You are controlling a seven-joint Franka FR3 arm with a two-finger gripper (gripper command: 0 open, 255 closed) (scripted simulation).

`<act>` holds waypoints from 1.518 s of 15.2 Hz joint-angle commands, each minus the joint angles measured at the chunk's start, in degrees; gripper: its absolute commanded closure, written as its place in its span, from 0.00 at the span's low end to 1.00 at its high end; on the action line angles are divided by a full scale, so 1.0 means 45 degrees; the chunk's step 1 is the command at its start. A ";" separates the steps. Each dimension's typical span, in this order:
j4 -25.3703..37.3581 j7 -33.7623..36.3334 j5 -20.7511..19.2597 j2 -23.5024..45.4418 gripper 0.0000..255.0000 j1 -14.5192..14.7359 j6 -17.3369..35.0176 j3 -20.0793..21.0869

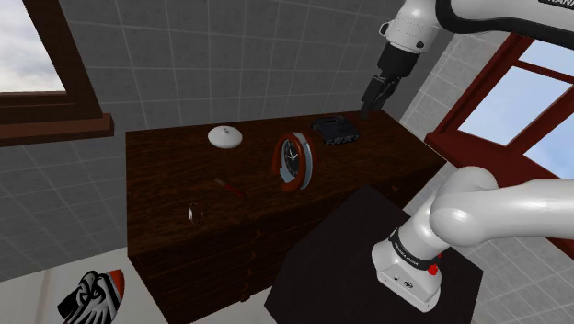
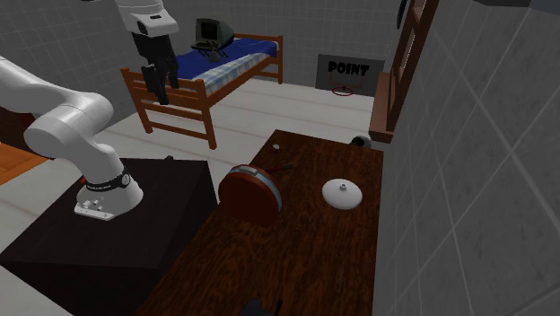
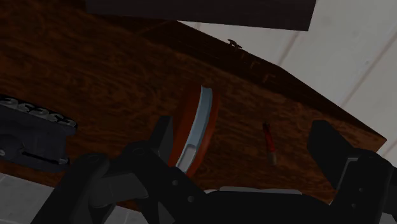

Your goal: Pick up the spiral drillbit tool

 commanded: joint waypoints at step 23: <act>0.0107 -0.0145 0.0581 0.9113 0.00 0.1196 0.8902 0.1715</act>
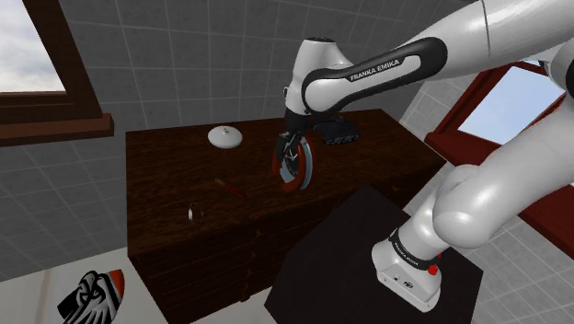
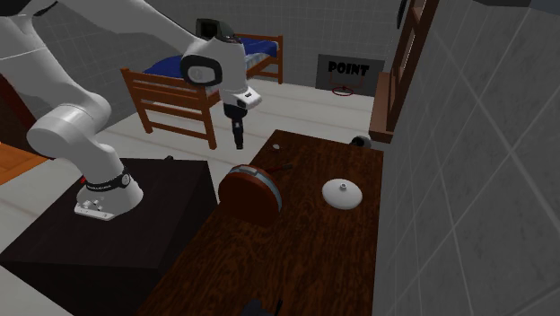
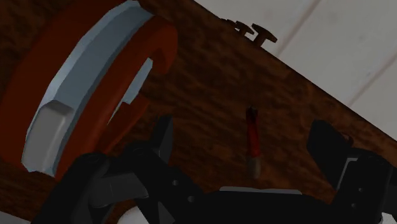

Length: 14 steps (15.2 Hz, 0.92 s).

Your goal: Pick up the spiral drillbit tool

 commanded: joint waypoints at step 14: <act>0.4475 0.0656 -0.1442 0.7646 0.00 0.1004 0.3041 0.0347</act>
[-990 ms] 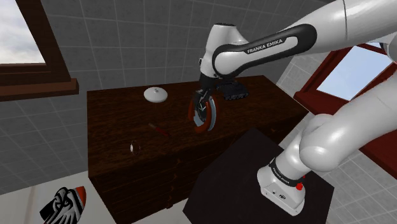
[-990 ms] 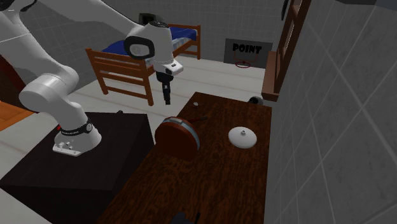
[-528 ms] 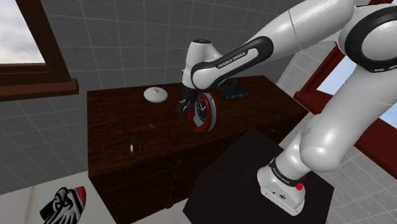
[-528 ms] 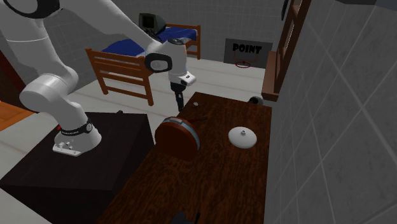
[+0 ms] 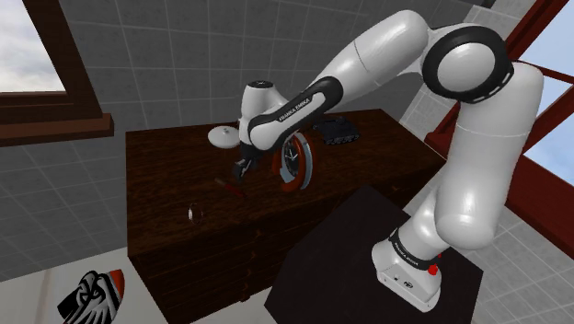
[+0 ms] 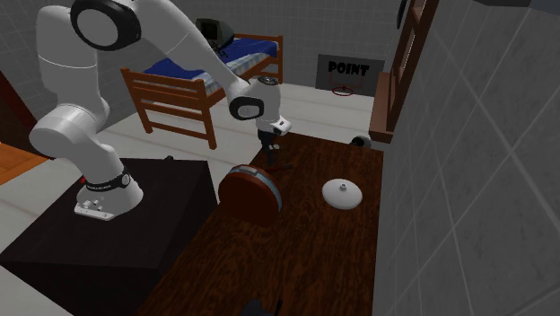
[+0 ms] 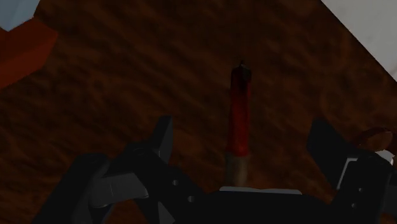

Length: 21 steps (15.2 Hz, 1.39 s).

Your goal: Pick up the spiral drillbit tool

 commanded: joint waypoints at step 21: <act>0.2290 0.0199 -0.0593 0.3437 1.00 0.0624 0.1096 -0.0254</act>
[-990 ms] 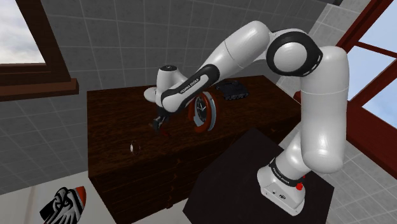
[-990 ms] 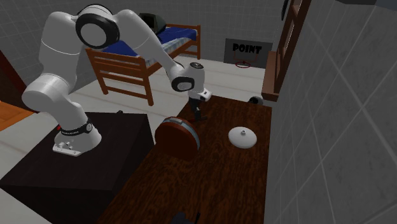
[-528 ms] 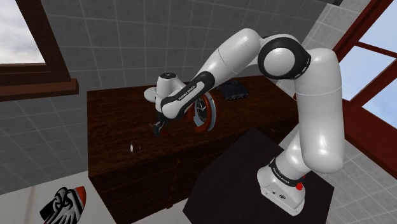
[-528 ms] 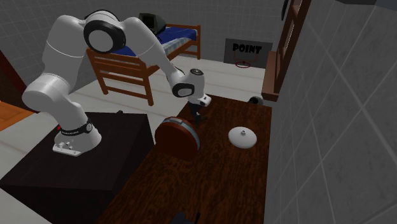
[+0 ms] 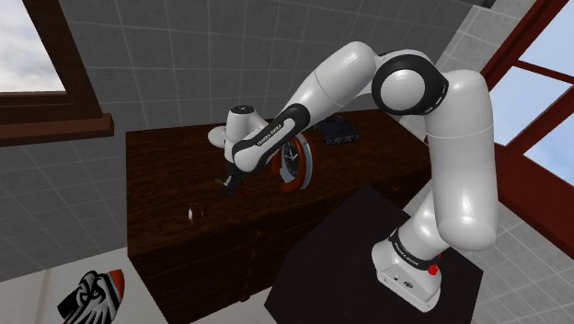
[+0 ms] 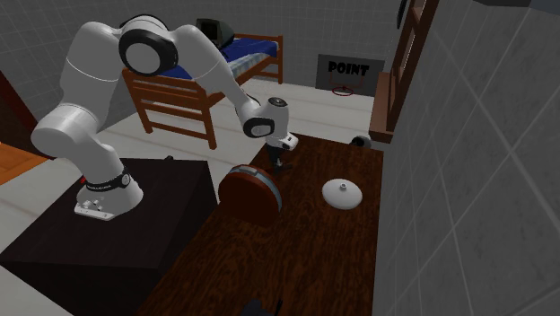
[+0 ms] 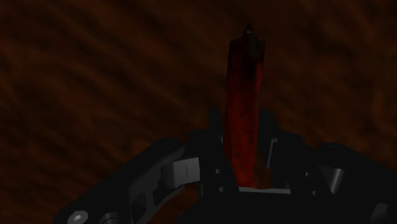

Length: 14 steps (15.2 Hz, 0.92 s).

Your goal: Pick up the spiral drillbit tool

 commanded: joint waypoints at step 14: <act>-0.0402 -0.0039 0.0223 -0.1739 1.00 -0.0172 -0.1334 0.0225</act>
